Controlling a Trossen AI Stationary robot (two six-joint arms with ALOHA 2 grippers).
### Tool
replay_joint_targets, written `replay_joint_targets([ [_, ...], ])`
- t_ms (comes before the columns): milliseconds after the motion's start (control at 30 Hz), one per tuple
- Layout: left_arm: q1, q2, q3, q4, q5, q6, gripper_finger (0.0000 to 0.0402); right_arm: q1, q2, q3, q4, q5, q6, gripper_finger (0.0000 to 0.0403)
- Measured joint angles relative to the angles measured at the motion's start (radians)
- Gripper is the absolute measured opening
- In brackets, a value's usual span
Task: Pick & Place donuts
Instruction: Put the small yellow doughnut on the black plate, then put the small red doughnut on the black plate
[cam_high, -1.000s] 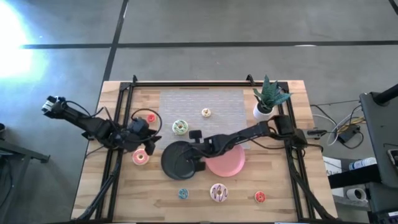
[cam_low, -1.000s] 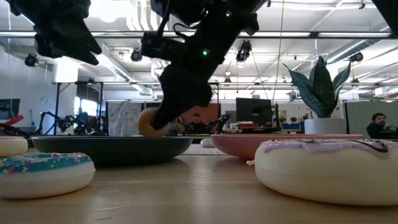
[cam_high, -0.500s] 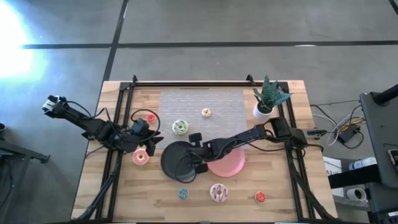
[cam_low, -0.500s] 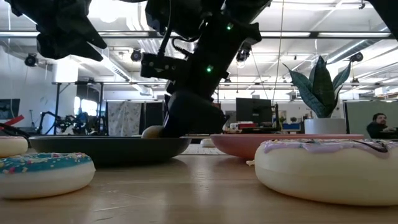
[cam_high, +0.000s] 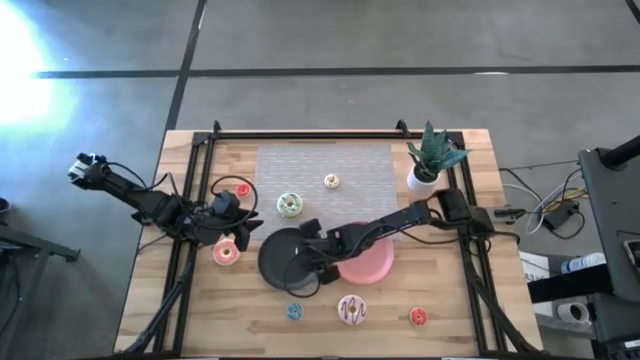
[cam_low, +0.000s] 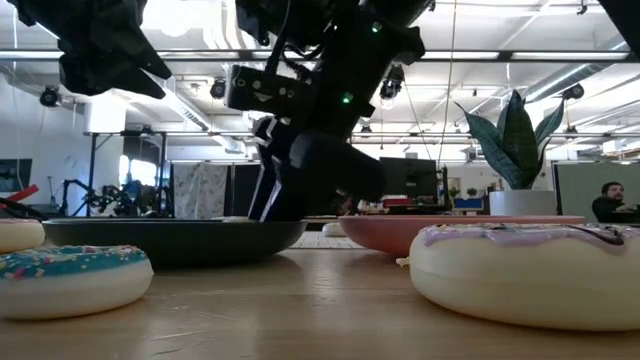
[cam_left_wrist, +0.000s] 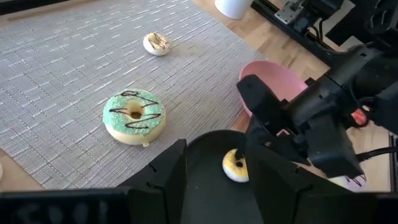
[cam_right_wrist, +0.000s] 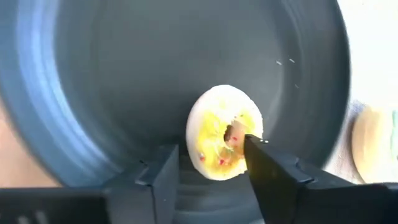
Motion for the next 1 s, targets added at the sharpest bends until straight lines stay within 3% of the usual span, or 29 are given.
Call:
replay_joint_targets([
  [200,0.000,-0.011,0.000,-0.016,0.044,-0.001,0.0138,0.018,-0.020,0.000,-0.042,0.000,-0.050,0.0212],
  [433,0.000,-0.021,0.000,-0.022,0.065,-0.002,0.0138,0.027,-0.097,-0.002,-0.089,0.001,0.047,0.0224],
  [600,-0.001,-0.022,0.000,-0.040,0.085,-0.025,0.0138,0.027,-0.178,-0.010,-0.123,0.022,0.214,0.0224],
  [867,0.000,-0.019,-0.002,-0.189,0.085,-0.237,0.0138,0.025,-0.284,-0.081,-0.288,0.134,0.505,0.0224],
  [1000,0.000,-0.018,-0.002,-0.194,0.150,-0.278,0.0138,0.025,-0.330,-0.144,-0.324,0.124,0.620,0.0224],
])
